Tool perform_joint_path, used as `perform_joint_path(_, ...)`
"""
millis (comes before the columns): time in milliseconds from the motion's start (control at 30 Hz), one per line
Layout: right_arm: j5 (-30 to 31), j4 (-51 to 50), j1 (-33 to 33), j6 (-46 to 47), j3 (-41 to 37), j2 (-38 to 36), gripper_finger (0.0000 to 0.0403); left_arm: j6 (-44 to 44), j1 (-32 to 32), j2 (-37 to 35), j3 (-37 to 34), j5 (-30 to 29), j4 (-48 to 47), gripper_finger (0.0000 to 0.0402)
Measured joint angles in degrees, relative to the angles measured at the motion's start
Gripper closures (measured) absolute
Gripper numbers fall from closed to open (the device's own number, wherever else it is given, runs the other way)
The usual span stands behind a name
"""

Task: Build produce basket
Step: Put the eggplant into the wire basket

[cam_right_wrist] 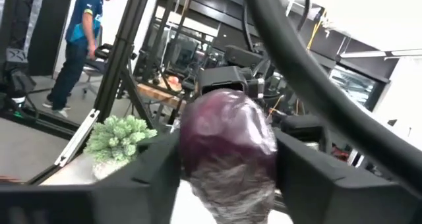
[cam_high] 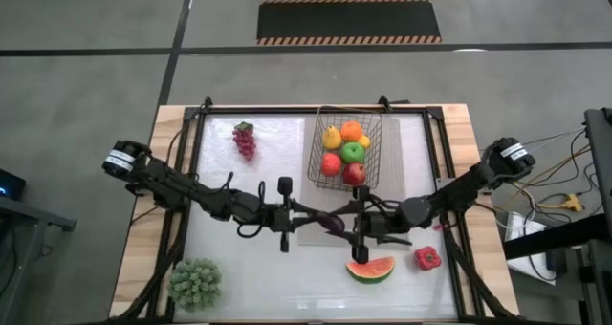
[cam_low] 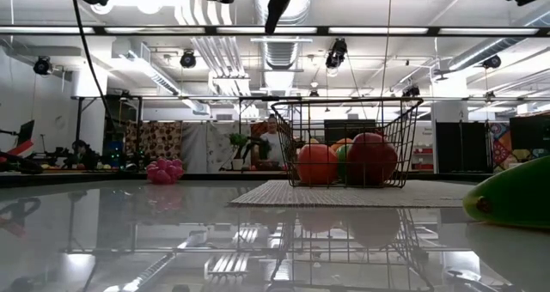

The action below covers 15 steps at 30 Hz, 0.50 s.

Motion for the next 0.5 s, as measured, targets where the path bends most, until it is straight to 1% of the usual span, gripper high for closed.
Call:
perform_joint_path(100, 0.02, -0.22, -0.04, 0.49, 0.0, -0.24, 0.0254, -5.07, 0.11, 0.0, -0.02, 1.01, 0.18, 0.0354)
perform_joint_path(167, 0.08, -0.49, 0.0, 0.76, 0.0, -0.25, 0.0283, -6.4, 0.22, 0.0, -0.04, 1.96, 0.18, 0.0333)
perform_joint_path(400, 0.67, -3.74, 0.0, 3.38, 0.02, -0.43, 0.0285, -7.19, 0.2, 0.0, -0.73, 2.02, -1.95, 0.0208)
perform_joint_path(433, 2.03, -4.84, 0.01, 4.03, 0.02, -0.72, 0.0285, -7.17, 0.2, 0.0, -0.79, 1.96, -2.67, 0.0192)
perform_joint_path(500, 7.26, -8.63, 0.04, 5.5, 0.03, -1.68, 0.0282, -7.15, 0.2, -0.65, -0.79, 1.68, -5.39, 0.0166)
